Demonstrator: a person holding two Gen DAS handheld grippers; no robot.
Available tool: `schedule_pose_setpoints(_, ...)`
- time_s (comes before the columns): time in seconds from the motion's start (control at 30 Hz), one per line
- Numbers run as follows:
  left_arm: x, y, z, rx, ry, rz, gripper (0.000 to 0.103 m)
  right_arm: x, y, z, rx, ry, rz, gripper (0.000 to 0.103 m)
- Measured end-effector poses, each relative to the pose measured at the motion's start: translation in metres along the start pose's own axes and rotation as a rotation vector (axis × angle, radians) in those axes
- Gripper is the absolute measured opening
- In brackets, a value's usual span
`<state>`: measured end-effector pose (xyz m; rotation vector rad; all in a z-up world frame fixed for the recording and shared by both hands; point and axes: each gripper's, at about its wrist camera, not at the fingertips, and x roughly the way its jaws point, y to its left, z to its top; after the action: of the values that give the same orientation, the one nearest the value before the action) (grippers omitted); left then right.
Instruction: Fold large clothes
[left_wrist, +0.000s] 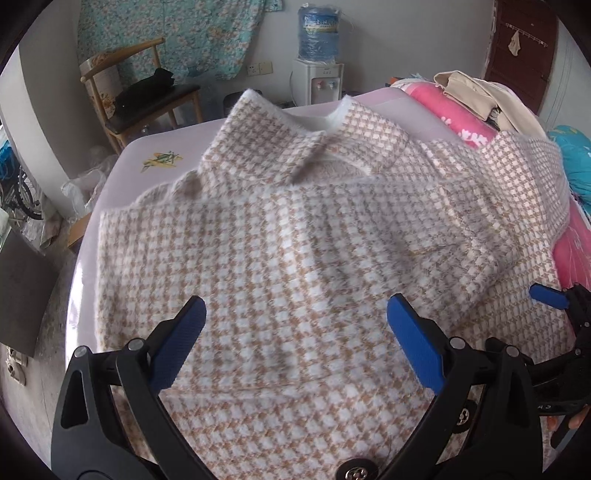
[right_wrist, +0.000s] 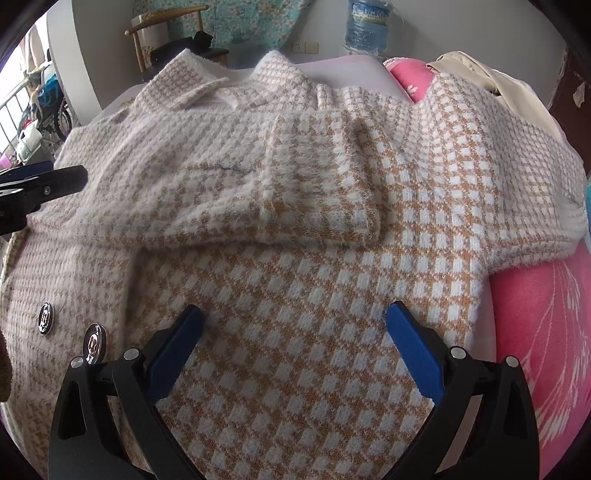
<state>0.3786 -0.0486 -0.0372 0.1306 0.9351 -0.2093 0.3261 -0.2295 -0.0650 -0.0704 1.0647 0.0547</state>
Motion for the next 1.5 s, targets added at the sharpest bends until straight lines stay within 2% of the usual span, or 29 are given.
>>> schedule_pose_setpoints(0.13,0.027,-0.010,-0.007,0.009,0.061,0.006,0.095,0.001,0.000,0.000,-0.005,0.003,0.005,0.097)
schedule_pose_setpoints(0.23,0.029,-0.002,-0.012,-0.057,0.039,-0.034,0.096,0.001,0.000,0.000,-0.008,0.006,0.008,0.097)
schedule_pose_setpoints(1.03,0.026,-0.001,-0.017,-0.046,0.027,-0.032,0.096,0.003,0.000,0.002,-0.004,0.017,0.003,0.097)
schedule_pose_setpoints(1.23,0.025,-0.002,-0.018,-0.046,0.028,-0.032,0.096,-0.001,0.002,0.004,-0.019,0.050,0.027,0.097)
schedule_pose_setpoints(1.37,0.025,-0.002,-0.018,-0.046,0.027,-0.032,0.096,-0.035,-0.019,0.005,-0.003,-0.027,0.047,0.097)
schedule_pose_setpoints(1.5,0.025,-0.002,-0.018,-0.047,0.027,-0.032,0.096,-0.068,-0.086,0.014,0.133,-0.088,0.054,0.097)
